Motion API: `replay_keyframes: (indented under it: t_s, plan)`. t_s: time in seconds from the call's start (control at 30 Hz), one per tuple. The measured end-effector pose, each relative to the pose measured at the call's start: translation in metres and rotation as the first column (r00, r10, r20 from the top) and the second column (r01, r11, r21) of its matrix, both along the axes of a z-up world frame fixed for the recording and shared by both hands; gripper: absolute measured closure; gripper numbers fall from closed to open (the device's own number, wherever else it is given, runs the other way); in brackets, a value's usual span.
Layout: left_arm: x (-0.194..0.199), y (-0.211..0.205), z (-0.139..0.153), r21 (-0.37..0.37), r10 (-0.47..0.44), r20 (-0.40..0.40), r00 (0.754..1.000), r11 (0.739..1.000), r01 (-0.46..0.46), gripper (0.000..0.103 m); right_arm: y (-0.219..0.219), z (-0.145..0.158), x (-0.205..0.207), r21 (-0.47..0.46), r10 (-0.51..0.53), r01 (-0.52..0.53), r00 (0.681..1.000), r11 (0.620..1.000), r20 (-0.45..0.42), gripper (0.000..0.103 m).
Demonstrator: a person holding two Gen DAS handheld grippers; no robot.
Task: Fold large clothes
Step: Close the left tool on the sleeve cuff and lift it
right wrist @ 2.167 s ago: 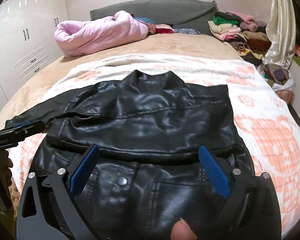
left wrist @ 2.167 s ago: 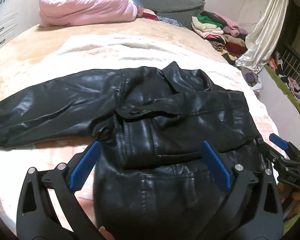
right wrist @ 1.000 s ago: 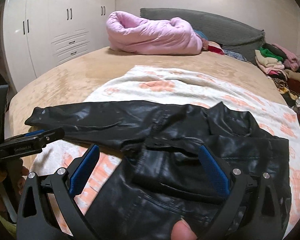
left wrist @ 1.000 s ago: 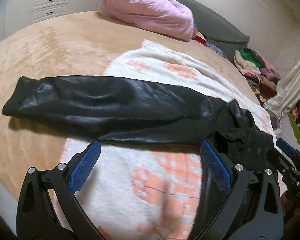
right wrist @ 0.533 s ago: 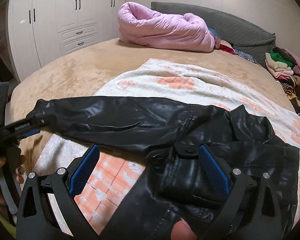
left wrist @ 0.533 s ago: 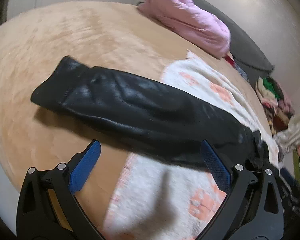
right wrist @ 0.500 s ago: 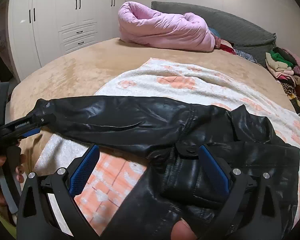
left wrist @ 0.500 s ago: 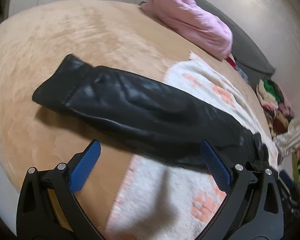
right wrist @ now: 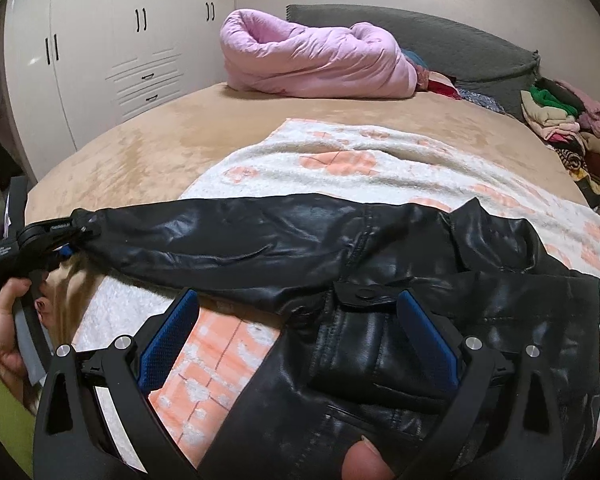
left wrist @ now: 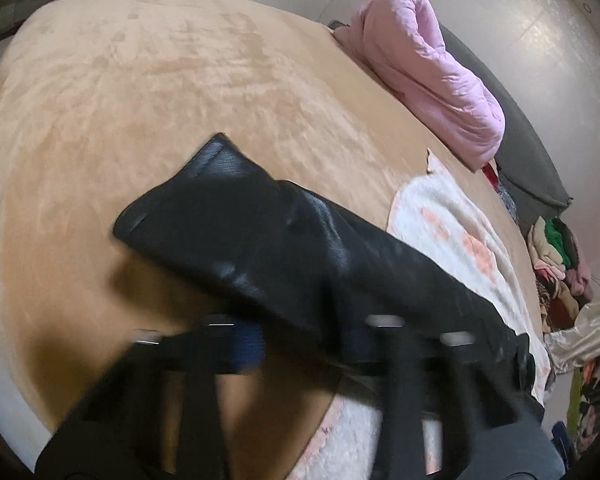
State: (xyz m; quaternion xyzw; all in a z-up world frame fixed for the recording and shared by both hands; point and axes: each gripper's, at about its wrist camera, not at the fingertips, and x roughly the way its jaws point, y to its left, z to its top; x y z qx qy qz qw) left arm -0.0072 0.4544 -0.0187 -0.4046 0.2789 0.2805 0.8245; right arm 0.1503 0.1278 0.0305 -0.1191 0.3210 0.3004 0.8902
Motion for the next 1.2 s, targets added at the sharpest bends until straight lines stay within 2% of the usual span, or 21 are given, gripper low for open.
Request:
replay_keyframes:
  t_s: [0.03, 0.1, 0.3, 0.5, 0.8, 1.0, 1.2]
  plan:
    - [-0.002, 0.000, 0.005, -0.006, -0.006, 0.024, 1.000, 1.000, 0.006, 0.097, -0.002, 0.001, -0.001, 0.002, -0.003, 0.003, 1.000, 1.000, 0.003, 0.004]
    - [-0.002, -0.004, 0.017, 0.016, -0.020, 0.047, 0.999, 1.000, 0.019, 0.100, -0.009, 0.004, -0.001, 0.012, -0.007, 0.007, 1.000, 1.000, 0.008, 0.004]
    - [0.003, -0.026, 0.069, 0.112, -0.078, 0.119, 0.990, 0.992, 0.065, 0.103, -0.035, 0.013, 0.005, 0.050, -0.042, 0.041, 0.999, 0.998, 0.006, 0.004]
    - [0.019, -0.066, 0.129, 0.226, -0.165, 0.186, 0.969, 0.967, 0.121, 0.103, -0.072, 0.017, 0.011, 0.087, -0.094, 0.094, 0.996, 0.992, 0.002, 0.004]
    - [0.070, -0.158, 0.197, 0.354, -0.366, 0.228, 0.902, 0.895, 0.273, 0.103, -0.145, 0.025, 0.022, 0.163, -0.185, 0.186, 0.982, 0.969, -0.024, 0.004]
    - [0.107, -0.219, 0.211, 0.402, -0.472, 0.207, 0.857, 0.840, 0.365, 0.103, -0.199, 0.031, 0.025, 0.215, -0.250, 0.249, 0.968, 0.944, -0.022, 0.005]
    - [0.139, -0.273, 0.205, 0.416, -0.561, 0.165, 0.811, 0.785, 0.459, 0.103, -0.250, 0.028, 0.026, 0.266, -0.324, 0.325, 0.945, 0.908, -0.047, 0.004]
